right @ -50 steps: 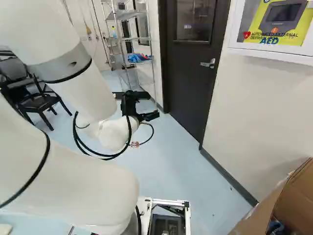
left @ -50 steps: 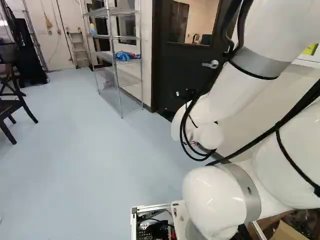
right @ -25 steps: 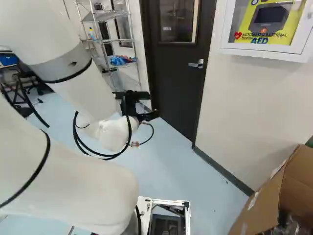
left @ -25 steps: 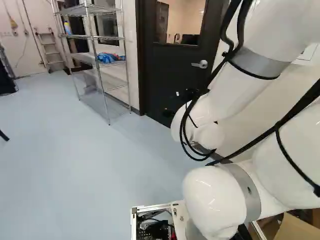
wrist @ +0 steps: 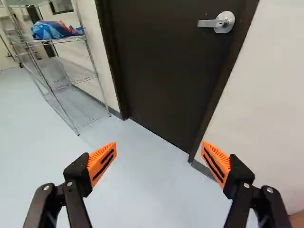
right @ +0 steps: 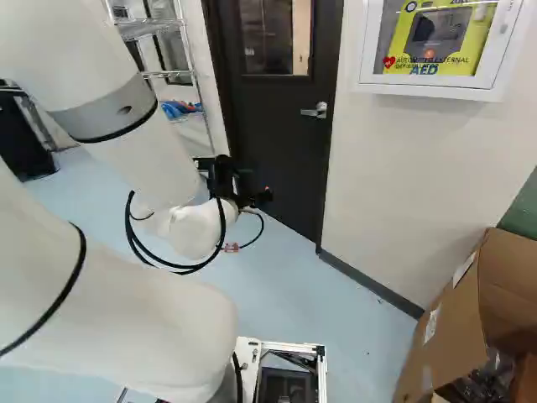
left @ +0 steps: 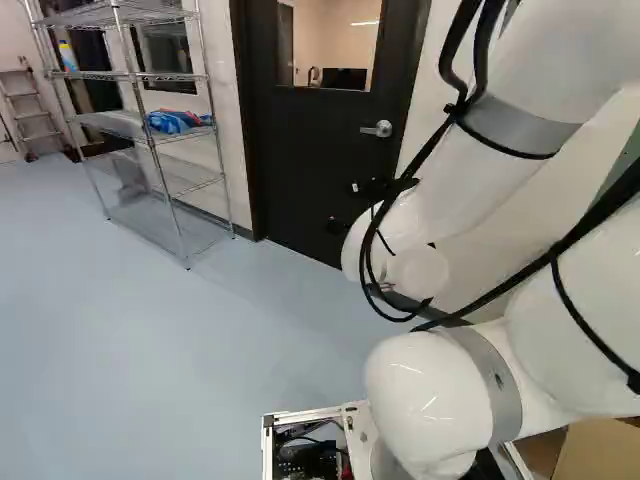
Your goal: Open the door and move inside
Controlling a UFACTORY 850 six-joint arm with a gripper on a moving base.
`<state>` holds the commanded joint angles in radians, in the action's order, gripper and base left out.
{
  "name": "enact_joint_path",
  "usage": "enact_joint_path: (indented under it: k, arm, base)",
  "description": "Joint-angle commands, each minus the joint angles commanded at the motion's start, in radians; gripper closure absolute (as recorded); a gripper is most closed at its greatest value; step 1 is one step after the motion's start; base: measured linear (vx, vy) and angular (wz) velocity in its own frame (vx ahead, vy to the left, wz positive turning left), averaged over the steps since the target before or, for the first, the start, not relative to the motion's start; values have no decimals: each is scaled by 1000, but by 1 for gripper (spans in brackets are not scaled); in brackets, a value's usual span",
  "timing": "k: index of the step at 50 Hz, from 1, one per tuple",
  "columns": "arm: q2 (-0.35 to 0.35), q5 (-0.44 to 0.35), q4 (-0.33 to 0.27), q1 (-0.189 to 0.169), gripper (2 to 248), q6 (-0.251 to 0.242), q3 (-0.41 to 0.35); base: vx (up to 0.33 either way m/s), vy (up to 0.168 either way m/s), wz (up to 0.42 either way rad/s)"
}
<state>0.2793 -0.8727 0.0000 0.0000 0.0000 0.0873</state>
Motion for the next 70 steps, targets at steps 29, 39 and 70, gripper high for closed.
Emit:
enact_joint_path:
  k: [29, 39, 70]
  arm:
    - [0, 0, 0, 0, 3, 0, 0]
    - [0, 0, 0, 0, 3, 0, 0]
    - [0, 0, 0, 0, 3, 0, 0]
  base:
    - [97, 117, -339]
    - [89, 132, -335]
    - [82, 149, -252]
